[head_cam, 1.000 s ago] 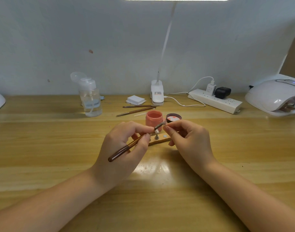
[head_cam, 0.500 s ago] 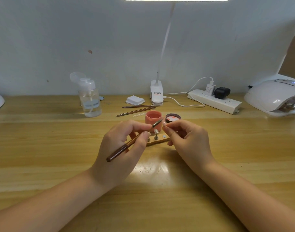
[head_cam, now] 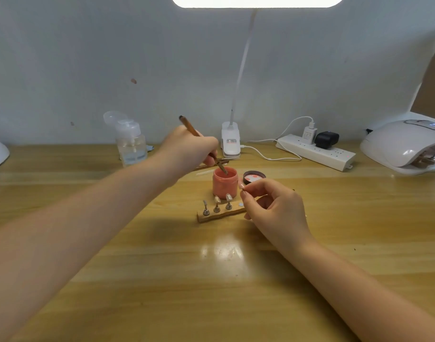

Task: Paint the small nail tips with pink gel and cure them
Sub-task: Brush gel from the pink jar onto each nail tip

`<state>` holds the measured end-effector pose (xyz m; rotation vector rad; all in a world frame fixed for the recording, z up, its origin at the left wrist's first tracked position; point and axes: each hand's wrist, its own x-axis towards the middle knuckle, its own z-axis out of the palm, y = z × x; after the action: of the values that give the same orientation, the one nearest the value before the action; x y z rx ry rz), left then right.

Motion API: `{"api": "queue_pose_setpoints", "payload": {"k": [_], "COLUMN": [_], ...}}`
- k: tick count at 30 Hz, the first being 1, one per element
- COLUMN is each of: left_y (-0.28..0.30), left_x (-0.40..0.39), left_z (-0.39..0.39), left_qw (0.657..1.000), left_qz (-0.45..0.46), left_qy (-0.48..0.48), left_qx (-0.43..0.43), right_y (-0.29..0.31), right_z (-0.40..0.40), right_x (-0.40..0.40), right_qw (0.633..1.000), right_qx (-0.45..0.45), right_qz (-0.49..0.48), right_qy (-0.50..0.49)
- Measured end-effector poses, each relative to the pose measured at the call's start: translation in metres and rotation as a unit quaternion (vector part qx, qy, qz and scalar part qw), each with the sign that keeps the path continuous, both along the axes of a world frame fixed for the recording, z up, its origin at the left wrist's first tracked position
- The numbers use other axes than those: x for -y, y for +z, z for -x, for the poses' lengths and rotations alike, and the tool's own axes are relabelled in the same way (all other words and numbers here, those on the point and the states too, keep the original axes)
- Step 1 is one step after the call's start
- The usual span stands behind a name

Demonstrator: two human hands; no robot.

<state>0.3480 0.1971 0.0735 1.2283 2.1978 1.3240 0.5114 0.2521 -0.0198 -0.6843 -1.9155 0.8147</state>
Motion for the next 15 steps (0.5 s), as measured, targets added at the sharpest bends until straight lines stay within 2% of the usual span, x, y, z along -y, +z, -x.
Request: {"api": "queue_pose_setpoints", "payload": {"k": [2, 6, 8, 11, 15], "left_y": [0.005, 0.002, -0.002, -0.002, -0.003], "left_x": [-0.017, -0.034, -0.036, -0.034, -0.02], "left_z": [0.0, -0.006, -0.007, -0.001, 0.017], "left_qw": [0.998, 0.986, 0.982, 0.989, 0.987], "left_qz": [0.06, 0.153, 0.178, 0.145, 0.085], "left_qy": [-0.007, -0.034, -0.03, -0.004, 0.055], "left_qx": [-0.002, -0.057, -0.059, 0.001, 0.126], "right_y": [0.0, 0.0, 0.0, 0.0, 0.0], "right_z": [0.0, 0.0, 0.0, 0.001, 0.001], "right_x": [0.0, -0.001, -0.001, -0.001, 0.0], "right_qw": [1.0, 1.0, 1.0, 1.0, 1.0], "right_qx": [-0.001, -0.003, -0.003, -0.002, 0.004], "right_qz": [-0.002, -0.001, 0.0, 0.004, 0.002], "right_qy": [0.001, 0.003, 0.005, 0.007, 0.007]}}
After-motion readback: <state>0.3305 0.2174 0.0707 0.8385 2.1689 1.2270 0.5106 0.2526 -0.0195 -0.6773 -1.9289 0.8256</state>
